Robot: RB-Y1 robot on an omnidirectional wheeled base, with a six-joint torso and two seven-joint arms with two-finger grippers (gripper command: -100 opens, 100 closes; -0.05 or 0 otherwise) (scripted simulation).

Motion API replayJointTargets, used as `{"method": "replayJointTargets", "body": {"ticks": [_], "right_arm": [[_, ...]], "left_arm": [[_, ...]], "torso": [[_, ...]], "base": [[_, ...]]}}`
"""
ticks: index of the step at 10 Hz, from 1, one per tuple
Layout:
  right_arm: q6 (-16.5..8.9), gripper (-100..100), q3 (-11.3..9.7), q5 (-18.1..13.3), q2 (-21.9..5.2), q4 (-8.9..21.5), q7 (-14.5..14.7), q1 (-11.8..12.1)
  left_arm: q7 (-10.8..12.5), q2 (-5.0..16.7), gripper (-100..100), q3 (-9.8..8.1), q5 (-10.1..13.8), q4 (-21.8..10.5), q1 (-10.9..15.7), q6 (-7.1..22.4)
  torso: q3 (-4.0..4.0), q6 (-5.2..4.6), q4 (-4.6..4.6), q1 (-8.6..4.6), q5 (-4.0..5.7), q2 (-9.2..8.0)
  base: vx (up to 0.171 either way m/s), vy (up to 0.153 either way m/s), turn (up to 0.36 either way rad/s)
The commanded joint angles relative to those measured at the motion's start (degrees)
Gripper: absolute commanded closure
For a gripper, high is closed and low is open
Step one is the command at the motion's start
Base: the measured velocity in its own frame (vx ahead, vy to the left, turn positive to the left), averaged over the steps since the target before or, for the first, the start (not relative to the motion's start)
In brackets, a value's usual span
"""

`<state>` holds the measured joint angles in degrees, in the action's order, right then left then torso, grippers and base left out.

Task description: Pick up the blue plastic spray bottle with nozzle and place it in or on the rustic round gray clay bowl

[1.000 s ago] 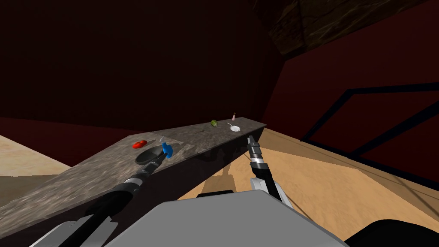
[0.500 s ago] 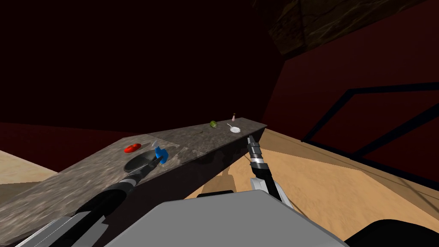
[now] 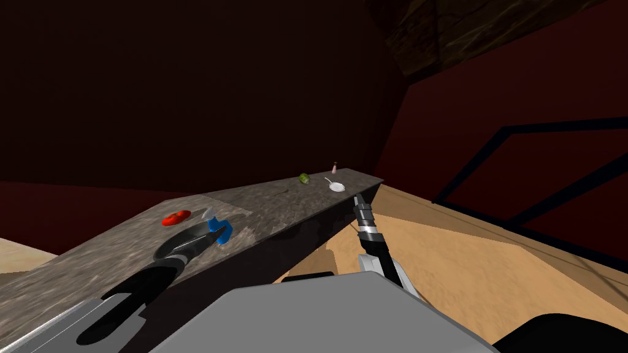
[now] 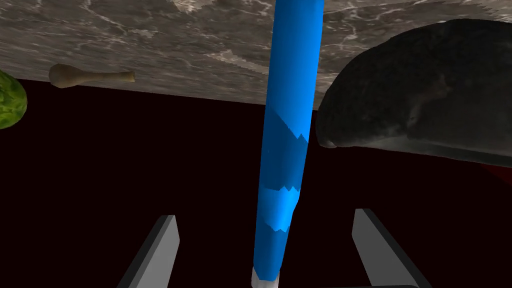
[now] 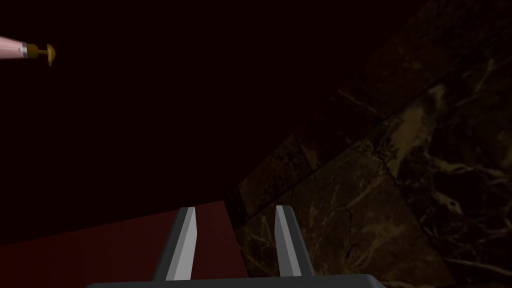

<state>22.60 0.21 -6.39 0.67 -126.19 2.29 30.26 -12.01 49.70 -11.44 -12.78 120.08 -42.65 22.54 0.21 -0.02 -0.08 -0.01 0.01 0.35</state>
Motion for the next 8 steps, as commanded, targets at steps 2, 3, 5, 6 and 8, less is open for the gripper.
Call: {"method": "replayJointTargets", "body": {"ticks": [2,3,5,6,8], "right_arm": [[0.0,0,0.0,0.0,0.0,0.0,0.0,0.0],[0.0,0,0.0,0.0,0.0,0.0,0.0,0.0],[0.0,0,0.0,0.0,0.0,0.0,0.0,0.0],[0.0,0,0.0,0.0,0.0,0.0,0.0,0.0],[0.0,0,0.0,0.0,0.0,0.0,0.0,0.0]], "left_arm": [[-0.2,3.7,-100,-0.24,-0.2,-0.8,-0.5,3.4],[-0.2,4.7,-100,-0.3,-0.3,-1.2,-0.5,4.2],[-0.2,4.2,0,-0.05,-0.2,-1.0,-0.1,4.0],[-0.4,3.6,-100,0.16,-0.4,-2.6,0.8,3.3],[-0.3,4.0,100,-0.06,-0.2,-2.1,0.4,3.4]], "torso": [[-0.03,0.0,0.01,0.0,0.0,-0.05],[-0.03,0.0,0.01,-0.04,0.0,-0.04],[-0.09,0.01,0.03,-0.01,0.0,-0.16],[-0.16,0.01,0.06,0.01,-0.01,-0.27],[-0.14,0.02,0.05,0.05,-0.02,-0.25]], "base": [[0.072,-0.015,-0.011],[0.083,-0.02,-0.005],[0.022,-0.004,0.0],[0.043,0.008,-0.062],[0.013,0.003,-0.009]]}}
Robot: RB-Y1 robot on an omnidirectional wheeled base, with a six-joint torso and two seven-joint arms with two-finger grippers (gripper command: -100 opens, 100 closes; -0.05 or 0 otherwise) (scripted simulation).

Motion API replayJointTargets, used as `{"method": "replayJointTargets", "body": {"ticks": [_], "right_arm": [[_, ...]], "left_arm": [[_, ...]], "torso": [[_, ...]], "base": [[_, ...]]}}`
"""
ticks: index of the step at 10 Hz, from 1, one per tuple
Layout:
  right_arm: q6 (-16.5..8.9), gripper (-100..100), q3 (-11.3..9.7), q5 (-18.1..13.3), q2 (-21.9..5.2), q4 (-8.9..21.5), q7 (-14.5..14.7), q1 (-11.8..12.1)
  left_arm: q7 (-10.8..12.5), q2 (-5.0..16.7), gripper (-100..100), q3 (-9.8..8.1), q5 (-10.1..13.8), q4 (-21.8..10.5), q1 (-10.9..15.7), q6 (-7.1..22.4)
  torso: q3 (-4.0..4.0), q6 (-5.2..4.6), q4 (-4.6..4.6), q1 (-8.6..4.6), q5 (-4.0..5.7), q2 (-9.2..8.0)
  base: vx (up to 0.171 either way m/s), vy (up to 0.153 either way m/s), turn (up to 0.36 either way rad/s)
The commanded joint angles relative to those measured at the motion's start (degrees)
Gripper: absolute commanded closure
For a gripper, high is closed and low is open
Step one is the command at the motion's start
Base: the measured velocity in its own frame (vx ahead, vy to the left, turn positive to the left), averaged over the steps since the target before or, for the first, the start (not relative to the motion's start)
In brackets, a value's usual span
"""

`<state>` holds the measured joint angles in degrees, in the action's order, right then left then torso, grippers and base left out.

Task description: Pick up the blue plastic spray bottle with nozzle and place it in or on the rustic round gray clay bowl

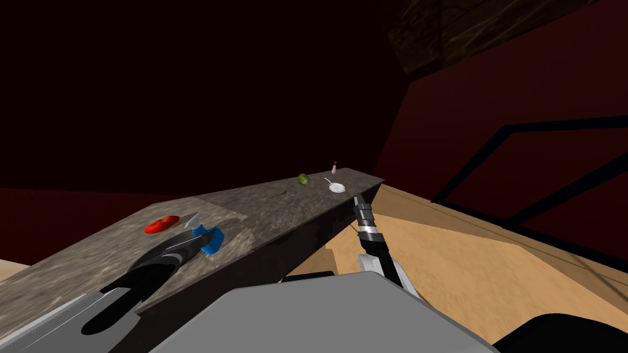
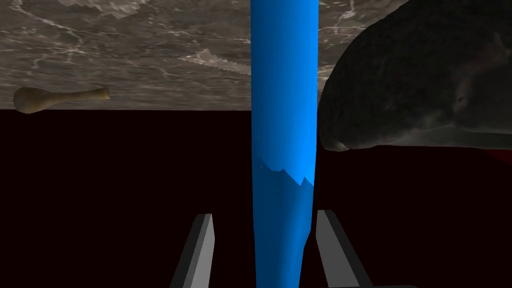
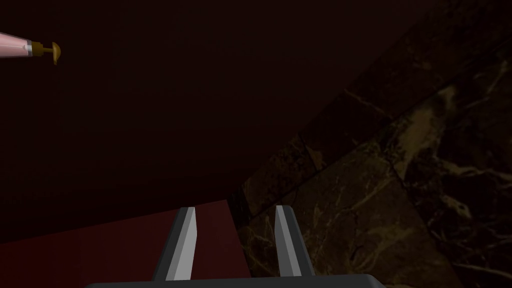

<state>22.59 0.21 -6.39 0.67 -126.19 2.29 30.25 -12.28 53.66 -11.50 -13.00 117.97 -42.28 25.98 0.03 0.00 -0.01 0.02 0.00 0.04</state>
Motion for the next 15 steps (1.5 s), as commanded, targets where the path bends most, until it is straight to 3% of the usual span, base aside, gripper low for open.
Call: {"method": "replayJointTargets", "body": {"ticks": [1,4,5,6,7,8,9,12,13,15], "right_arm": [[0.0,0,0.0,0.0,0.0,0.0,0.0,0.0],[0.0,0,0.0,0.0,0.0,0.0,0.0,0.0],[0.0,0,0.0,0.0,0.0,0.0,0.0,0.0],[0.0,0,0.0,0.0,0.0,0.0,0.0,0.0],[0.0,0,0.0,0.0,0.0,0.0,0.0,0.0],[0.0,0,0.0,0.0,0.0,0.0,0.0,0.0],[0.0,0,0.0,0.0,0.0,0.0,0.0,0.0],[0.0,0,0.0,0.0,0.0,0.0,0.0,0.0],[0.0,0,0.0,0.0,0.0,0.0,0.0,0.0],[0.0,0,0.0,0.0,0.0,0.0,0.0,0.0]], "left_arm": [[0.0,0.0,100,0.0,0.0,0.0,0.0,0.0],[0.0,0.0,100,-0.02,0.0,0.0,0.0,0.0],[0.0,0.0,0,-0.02,0.0,0.0,0.0,0.0],[0.0,0.0,100,-0.01,0.0,0.0,0.0,0.0],[0.0,0.0,0,-0.01,0.0,0.0,0.0,0.0],[0.1,1.1,100,-2.13,1.1,2.3,0.6,0.8],[0.1,1.1,100,-2.13,1.1,2.3,0.6,0.8],[0.5,3.2,100,-5.45,2.9,6.0,1.1,2.4],[0.5,3.2,100,-5.45,2.9,6.0,1.1,2.4],[0.7,4.4,100,-7.35,3.9,8.2,1.4,3.3]], "torso": [[0.0,0.0,0.0,0.0,0.0,0.0],[-0.02,-0.01,0.01,0.0,-0.02,-0.03],[-0.02,-0.01,0.01,0.0,-0.01,-0.04],[-0.03,-0.01,0.01,-0.01,-0.01,-0.04],[-0.03,-0.01,0.01,-0.01,0.0,-0.05],[-0.03,-0.01,0.01,-0.02,0.0,-0.05],[-0.07,0.01,0.07,0.01,0.07,-0.08],[-0.12,-0.06,0.1,0.01,0.05,-0.13],[-0.13,-0.07,0.11,0.01,0.05,-0.14],[-0.13,-0.07,0.11,-0.03,0.04,-0.14]], "base": [[0.0,0.0,0.0],[0.0,0.0,0.0],[0.0,0.0,0.0],[0.0,0.0,0.0],[0.0,0.0,0.0],[-0.011,0.009,0.057],[-0.009,0.02,0.052],[-0.011,0.023,0.035],[-0.002,0.019,0.007],[-0.007,0.017,0.028]]}}
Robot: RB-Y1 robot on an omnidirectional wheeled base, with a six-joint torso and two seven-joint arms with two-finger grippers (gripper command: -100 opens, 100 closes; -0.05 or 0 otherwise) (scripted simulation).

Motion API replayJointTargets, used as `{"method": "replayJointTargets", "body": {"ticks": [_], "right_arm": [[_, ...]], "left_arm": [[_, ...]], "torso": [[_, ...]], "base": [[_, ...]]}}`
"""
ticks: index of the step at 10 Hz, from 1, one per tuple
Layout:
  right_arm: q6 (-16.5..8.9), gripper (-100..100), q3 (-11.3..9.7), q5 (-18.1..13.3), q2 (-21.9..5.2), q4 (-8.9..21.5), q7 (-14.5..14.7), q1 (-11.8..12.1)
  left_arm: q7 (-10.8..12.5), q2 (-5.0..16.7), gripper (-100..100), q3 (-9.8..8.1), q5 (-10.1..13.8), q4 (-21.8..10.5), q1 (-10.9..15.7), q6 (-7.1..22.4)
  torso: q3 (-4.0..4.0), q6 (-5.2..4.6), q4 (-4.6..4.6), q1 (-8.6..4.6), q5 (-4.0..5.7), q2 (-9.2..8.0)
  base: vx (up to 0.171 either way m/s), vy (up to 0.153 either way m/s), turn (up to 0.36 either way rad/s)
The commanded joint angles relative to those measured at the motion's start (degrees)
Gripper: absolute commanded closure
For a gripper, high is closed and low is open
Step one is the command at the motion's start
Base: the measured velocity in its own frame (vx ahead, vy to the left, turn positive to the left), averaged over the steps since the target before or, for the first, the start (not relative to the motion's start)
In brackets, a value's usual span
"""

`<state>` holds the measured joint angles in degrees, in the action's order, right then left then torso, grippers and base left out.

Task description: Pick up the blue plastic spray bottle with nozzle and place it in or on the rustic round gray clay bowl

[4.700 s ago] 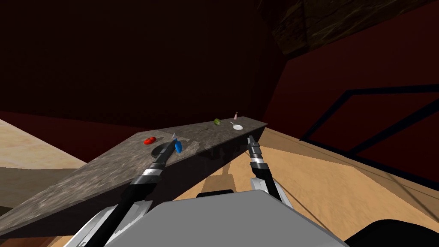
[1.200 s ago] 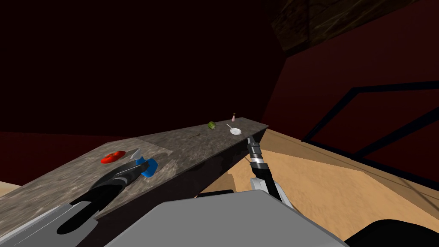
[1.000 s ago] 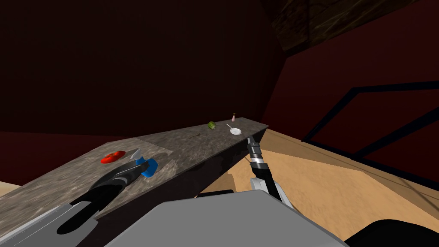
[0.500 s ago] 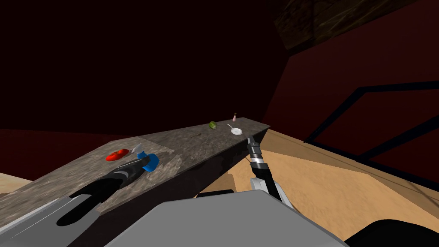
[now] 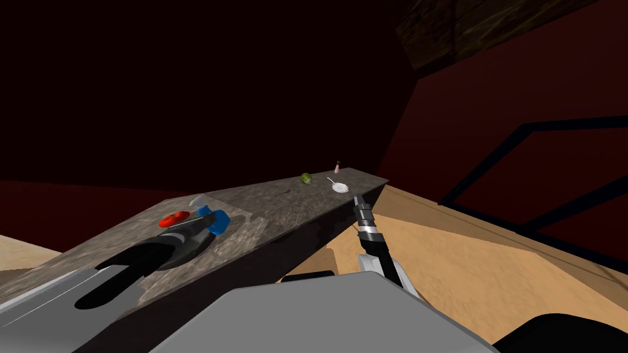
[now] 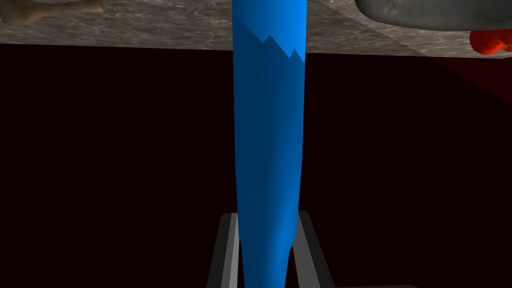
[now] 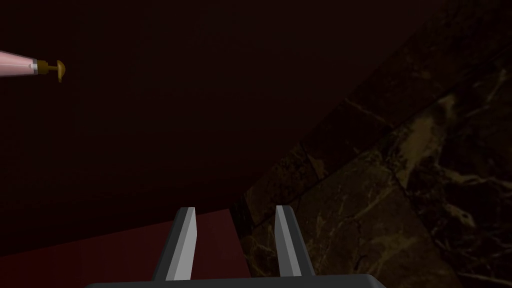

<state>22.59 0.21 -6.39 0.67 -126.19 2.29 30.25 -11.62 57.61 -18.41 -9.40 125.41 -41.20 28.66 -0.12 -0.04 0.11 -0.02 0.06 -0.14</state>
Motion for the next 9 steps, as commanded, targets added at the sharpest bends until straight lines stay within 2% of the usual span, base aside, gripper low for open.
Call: {"method": "replayJointTargets", "body": {"ticks": [1,9], "right_arm": [[0.0,0,0.0,0.0,0.0,0.0,0.0,0.0],[0.0,0,0.0,0.0,0.0,0.0,0.0,0.0]], "left_arm": [[0.1,1.0,100,-1.41,0.9,1.9,0.4,1.0],[0.8,5.8,100,-8.91,5.2,10.0,0.6,4.3]], "torso": [[0.0,0.0,0.0,0.0,0.0,0.0],[-0.06,-0.02,0.03,0.03,0.01,-0.09]], "base": [[-0.015,0.029,0.051],[-0.016,0.037,0.042]]}}
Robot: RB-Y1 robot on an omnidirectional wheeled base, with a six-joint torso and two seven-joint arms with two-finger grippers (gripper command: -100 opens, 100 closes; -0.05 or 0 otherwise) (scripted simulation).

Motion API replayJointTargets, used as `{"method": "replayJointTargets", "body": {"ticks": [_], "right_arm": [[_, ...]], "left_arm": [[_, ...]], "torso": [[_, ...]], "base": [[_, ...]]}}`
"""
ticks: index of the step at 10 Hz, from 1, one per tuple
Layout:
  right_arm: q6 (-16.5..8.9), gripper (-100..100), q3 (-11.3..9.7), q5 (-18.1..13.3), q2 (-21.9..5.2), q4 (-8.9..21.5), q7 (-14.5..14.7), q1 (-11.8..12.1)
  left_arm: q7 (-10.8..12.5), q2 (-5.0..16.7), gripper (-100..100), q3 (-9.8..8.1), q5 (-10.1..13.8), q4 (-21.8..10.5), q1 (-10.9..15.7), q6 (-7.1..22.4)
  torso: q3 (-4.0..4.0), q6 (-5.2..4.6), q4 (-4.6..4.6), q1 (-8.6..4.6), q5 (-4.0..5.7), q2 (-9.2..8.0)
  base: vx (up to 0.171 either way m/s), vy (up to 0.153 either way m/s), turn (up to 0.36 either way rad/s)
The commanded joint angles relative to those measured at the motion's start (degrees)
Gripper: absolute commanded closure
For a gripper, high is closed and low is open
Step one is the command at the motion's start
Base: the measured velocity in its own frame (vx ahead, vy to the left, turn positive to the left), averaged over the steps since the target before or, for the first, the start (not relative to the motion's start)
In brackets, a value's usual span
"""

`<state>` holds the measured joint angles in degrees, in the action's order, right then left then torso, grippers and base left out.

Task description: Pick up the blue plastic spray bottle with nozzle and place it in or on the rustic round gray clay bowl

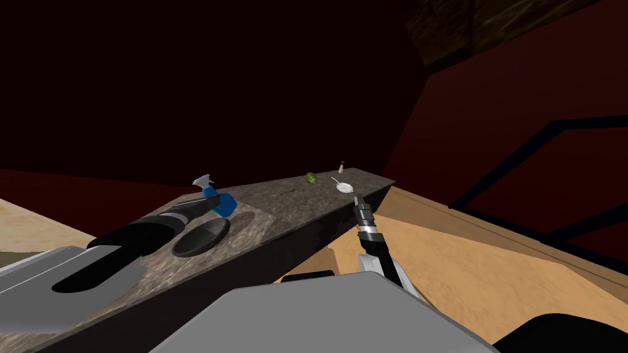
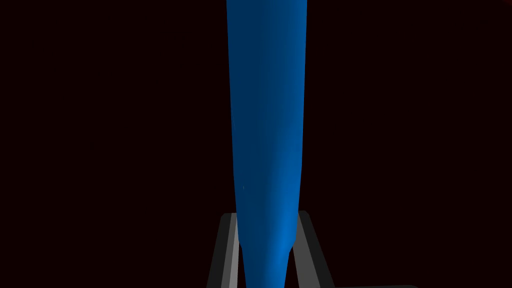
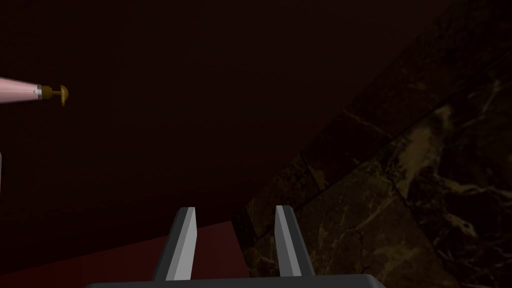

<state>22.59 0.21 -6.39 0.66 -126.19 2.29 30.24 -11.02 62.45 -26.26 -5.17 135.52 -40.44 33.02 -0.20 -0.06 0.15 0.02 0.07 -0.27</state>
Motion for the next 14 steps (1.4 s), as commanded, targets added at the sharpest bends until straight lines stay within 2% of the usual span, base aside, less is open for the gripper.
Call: {"method": "replayJointTargets", "body": {"ticks": [1,3,6,11,12,13,14], "right_arm": [[0.0,0,0.0,0.0,0.0,0.0,0.0,0.0],[0.0,0,0.0,0.0,0.0,0.0,0.0,0.0],[0.0,0,0.0,0.0,0.0,0.0,0.0,0.0],[0.0,0,0.0,0.0,0.0,0.0,0.0,0.0],[0.0,0,0.0,0.0,0.0,0.0,0.0,0.0],[0.0,0,0.0,0.0,0.0,0.0,0.0,0.0],[0.0,0,0.0,0.0,0.0,0.0,0.0,0.0]], "left_arm": [[0.3,1.4,100,-1.58,1.3,0.5,-0.4,0.3],[1.3,3.9,100,-3.11,3.3,2.3,-2.9,3.0],[2.3,5.8,100,-3.17,4.4,2.9,-5.6,5.3],[4.5,9.5,100,-2.36,6.4,3.5,-11.5,10.6],[4.2,9.1,100,-3.14,6.6,3.7,-11.3,9.8],[4.3,9.2,-100,-3.11,6.7,3.7,-11.4,10.0],[4.2,9.2,-100,-3.11,6.6,3.6,-11.4,10.0]], "torso": [[0.0,0.0,0.0,0.0,0.0,0.0],[-0.01,0.05,0.0,0.12,-0.02,-0.02],[0.02,0.14,-0.06,0.44,-0.14,-0.01],[0.14,0.19,-0.13,0.28,-0.06,0.16],[0.15,0.19,-0.13,0.26,-0.05,0.16],[0.15,0.19,-0.11,0.07,0.0,0.19],[0.16,0.18,-0.12,-0.09,0.04,0.21]], "base": [[-0.028,0.043,0.016],[-0.032,0.1,0.017],[-0.03,0.114,-0.022],[-0.01,0.09,-0.039],[-0.009,0.04,-0.009],[-0.002,0.009,0.002],[0.0,0.0,0.0]]}}
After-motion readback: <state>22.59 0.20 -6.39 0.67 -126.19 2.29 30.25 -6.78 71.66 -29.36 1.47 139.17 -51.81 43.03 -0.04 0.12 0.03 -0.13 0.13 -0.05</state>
